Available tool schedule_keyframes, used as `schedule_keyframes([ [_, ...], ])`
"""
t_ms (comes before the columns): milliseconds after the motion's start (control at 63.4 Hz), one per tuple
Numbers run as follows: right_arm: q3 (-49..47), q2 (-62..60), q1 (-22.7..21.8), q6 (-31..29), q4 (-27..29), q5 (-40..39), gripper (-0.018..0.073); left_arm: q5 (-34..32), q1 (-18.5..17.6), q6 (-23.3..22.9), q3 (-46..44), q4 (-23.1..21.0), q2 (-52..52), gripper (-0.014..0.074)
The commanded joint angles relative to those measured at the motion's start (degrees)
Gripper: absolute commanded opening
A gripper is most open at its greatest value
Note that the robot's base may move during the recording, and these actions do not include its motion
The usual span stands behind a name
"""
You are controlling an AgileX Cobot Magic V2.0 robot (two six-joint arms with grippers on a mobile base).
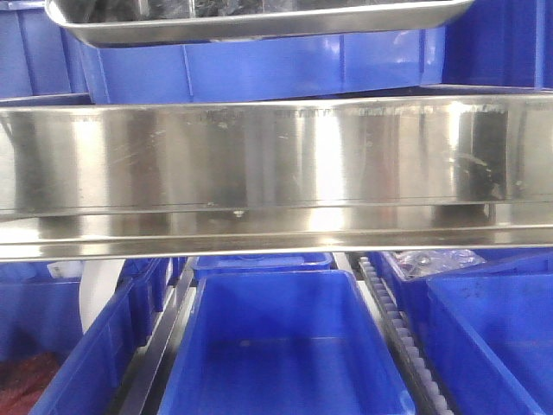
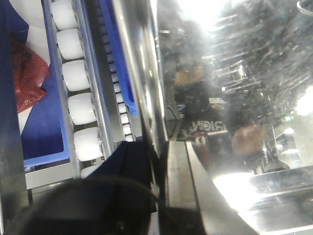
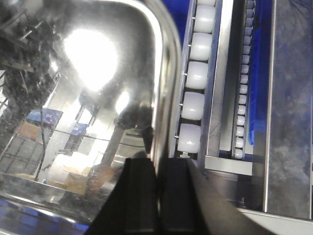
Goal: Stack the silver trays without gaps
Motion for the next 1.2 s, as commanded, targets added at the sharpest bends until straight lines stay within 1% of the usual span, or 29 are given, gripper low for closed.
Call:
schedule_keyframes([
  [0,-1.76,-2.24,0.02,-1.00,-1.15,-1.90,0.0058,2.12,-0.64,1.58,-1.44,0.74,-2.21,-0.0042],
  [1184,-1.76,-2.24,0.02,-1.00,-1.15,-1.90,0.0058,2.12,-0.64,1.58,-1.44,0.74,-2.21,-0.0042],
])
